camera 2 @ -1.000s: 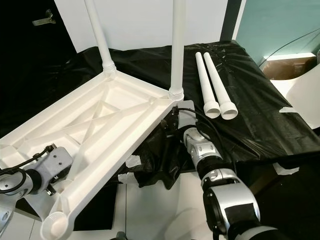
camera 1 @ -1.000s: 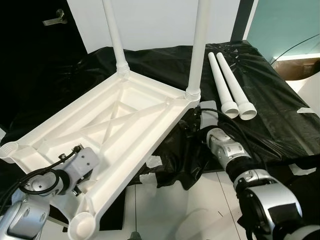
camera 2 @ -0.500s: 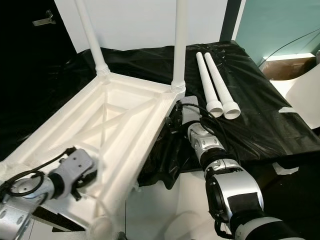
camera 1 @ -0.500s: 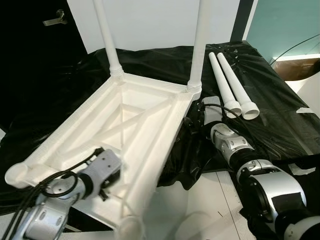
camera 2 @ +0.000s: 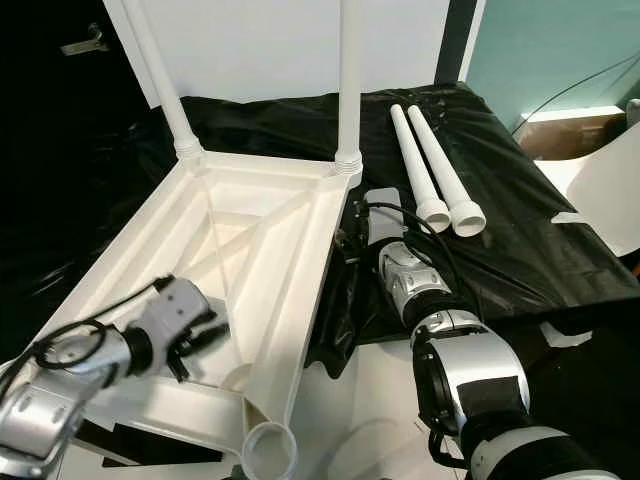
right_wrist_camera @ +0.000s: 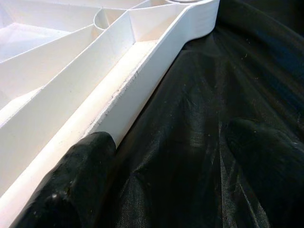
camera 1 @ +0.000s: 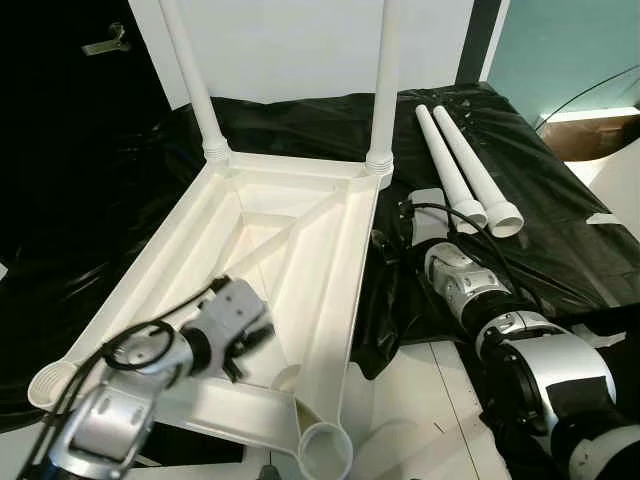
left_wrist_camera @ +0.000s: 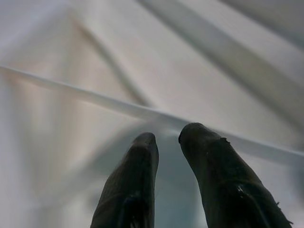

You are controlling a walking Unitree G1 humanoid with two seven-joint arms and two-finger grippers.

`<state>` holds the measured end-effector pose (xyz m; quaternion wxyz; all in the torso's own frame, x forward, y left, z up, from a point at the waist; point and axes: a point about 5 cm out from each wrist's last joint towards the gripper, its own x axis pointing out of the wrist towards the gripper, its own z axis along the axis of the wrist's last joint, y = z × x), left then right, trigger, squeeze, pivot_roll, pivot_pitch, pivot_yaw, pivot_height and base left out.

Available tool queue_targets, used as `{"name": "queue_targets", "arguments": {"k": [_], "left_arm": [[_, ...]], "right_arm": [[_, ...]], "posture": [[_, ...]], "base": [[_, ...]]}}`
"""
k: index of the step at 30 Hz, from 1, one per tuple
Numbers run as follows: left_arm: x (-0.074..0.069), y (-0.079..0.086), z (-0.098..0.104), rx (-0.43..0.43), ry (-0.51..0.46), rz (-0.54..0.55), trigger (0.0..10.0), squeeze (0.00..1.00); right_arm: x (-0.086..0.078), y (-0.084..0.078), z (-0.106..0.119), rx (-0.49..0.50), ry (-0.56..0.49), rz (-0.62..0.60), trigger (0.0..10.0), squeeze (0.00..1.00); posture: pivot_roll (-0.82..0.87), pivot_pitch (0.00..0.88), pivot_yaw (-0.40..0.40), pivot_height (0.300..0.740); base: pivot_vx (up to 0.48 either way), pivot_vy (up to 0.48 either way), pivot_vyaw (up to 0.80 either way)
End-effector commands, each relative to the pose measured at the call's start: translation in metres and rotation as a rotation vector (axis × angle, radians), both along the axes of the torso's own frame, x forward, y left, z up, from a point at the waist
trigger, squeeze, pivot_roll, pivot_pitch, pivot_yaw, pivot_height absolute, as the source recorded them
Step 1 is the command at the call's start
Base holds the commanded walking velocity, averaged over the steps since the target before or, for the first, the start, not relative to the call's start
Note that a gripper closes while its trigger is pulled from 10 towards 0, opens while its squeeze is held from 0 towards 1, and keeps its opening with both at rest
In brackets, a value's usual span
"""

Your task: Building children table

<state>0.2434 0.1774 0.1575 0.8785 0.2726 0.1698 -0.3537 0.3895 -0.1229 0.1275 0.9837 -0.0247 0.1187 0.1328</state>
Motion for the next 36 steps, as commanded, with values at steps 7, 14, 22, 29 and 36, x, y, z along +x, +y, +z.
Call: {"name": "queue_targets", "arguments": {"k": [7,14,22,29,36], "left_arm": [[0.009,0.031,0.016,0.043,-0.15,0.118,10.0,0.0],[0.001,0.041,0.024,-0.138,-0.126,0.06,10.0,1.0],[-0.025,0.035,0.013,-0.187,0.016,-0.112,10.0,0.85],[-0.057,0.035,-0.001,-0.157,0.24,-0.265,10.0,0.0],[-0.073,0.04,-0.012,-0.105,0.358,-0.316,10.0,0.0]], "right_arm": [[-0.001,0.004,0.0,-0.002,-0.027,0.032,10.0,0.0],[-0.009,-0.005,-0.002,-0.004,-0.095,0.061,10.0,0.0],[-0.021,-0.008,-0.001,0.009,-0.182,0.086,10.0,0.0],[-0.033,-0.012,-0.007,-0.01,-0.181,0.133,10.0,0.0],[-0.034,-0.02,-0.004,-0.033,-0.183,0.127,10.0,0.0]], "posture": [[0.11,0.017,0.018,0.74],[0.11,0.024,0.015,0.74],[0.11,0.028,0.01,0.74],[0.1,0.03,0.006,0.74],[0.1,0.024,0.004,0.74]], "base": [[0.0,0.0,0.0],[0.0,0.0,0.0],[0.0,0.0,0.0],[0.0,0.0,0.0],[0.0,0.0,0.0]]}}
